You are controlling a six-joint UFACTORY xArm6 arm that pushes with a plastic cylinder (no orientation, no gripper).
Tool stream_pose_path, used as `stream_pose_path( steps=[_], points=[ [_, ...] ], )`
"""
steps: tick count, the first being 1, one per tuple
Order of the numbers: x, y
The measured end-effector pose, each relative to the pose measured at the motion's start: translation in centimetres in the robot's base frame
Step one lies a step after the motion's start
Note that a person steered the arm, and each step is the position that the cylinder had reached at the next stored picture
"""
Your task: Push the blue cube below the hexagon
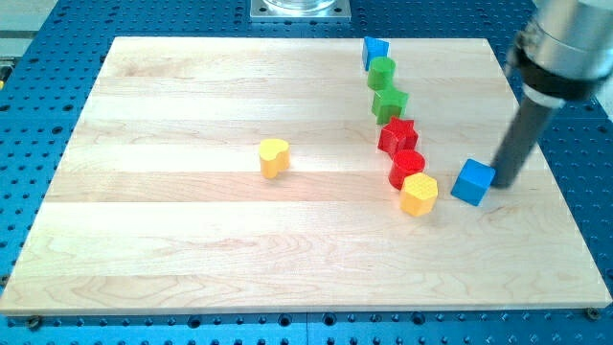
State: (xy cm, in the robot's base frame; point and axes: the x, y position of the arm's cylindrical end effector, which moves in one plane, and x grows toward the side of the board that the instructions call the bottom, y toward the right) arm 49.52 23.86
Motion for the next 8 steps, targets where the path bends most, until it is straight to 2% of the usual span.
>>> stream_pose_path(
  steps=[1, 2, 3, 5, 7, 8],
  points=[
    [1.6, 0.4],
    [-2.9, 2.1],
    [-3.6, -1.2],
    [-1.1, -2.1],
    [-2.7, -2.6],
    [-0.1, -2.8]
  ],
)
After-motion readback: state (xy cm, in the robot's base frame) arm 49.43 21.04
